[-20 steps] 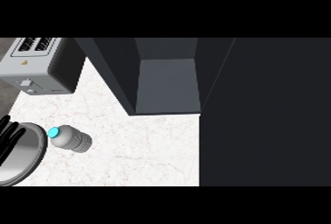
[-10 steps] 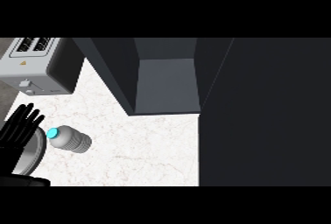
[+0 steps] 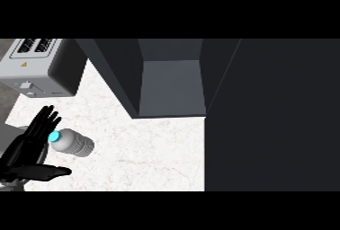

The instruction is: Pick up the bottled water, place it into the cabinet and close the cabinet

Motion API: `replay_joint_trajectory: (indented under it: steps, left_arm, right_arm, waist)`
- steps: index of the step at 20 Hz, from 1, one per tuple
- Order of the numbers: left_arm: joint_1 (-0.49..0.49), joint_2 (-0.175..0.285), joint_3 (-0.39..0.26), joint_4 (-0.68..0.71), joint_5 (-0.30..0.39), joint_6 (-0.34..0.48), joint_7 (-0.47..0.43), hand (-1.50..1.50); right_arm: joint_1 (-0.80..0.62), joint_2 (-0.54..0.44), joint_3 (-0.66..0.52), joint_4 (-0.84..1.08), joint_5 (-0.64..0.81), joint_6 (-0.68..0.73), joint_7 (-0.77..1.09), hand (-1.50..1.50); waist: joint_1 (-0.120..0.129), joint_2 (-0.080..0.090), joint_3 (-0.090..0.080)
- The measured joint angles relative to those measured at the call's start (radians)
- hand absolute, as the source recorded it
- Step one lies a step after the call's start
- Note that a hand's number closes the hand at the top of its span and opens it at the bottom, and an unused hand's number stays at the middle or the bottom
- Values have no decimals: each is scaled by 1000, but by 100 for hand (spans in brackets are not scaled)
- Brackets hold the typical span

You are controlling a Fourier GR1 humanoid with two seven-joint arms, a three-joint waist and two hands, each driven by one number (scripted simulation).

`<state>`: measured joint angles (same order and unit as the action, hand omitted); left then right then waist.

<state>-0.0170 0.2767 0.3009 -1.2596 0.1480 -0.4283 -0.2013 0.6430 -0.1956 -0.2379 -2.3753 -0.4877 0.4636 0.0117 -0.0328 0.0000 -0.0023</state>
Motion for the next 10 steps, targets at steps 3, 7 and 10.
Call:
replay_joint_trajectory:
  steps: [3,7,10]
  left_arm:
    - [-23,6,-1,93,-26,-9,-51,-150]
    - [-63,13,1,226,-73,6,-136,-150]
    - [-83,4,-2,318,-108,28,-216,-150]
  right_arm:
    - [32,2,4,-2,-11,14,-14,-150]
    - [55,-4,2,-1,-26,27,-37,-150]
    - [65,-12,-2,1,-37,35,-51,-150]
  waist:
    - [-1,0,0]
    - [-4,1,-1]
    - [-2,1,-1]
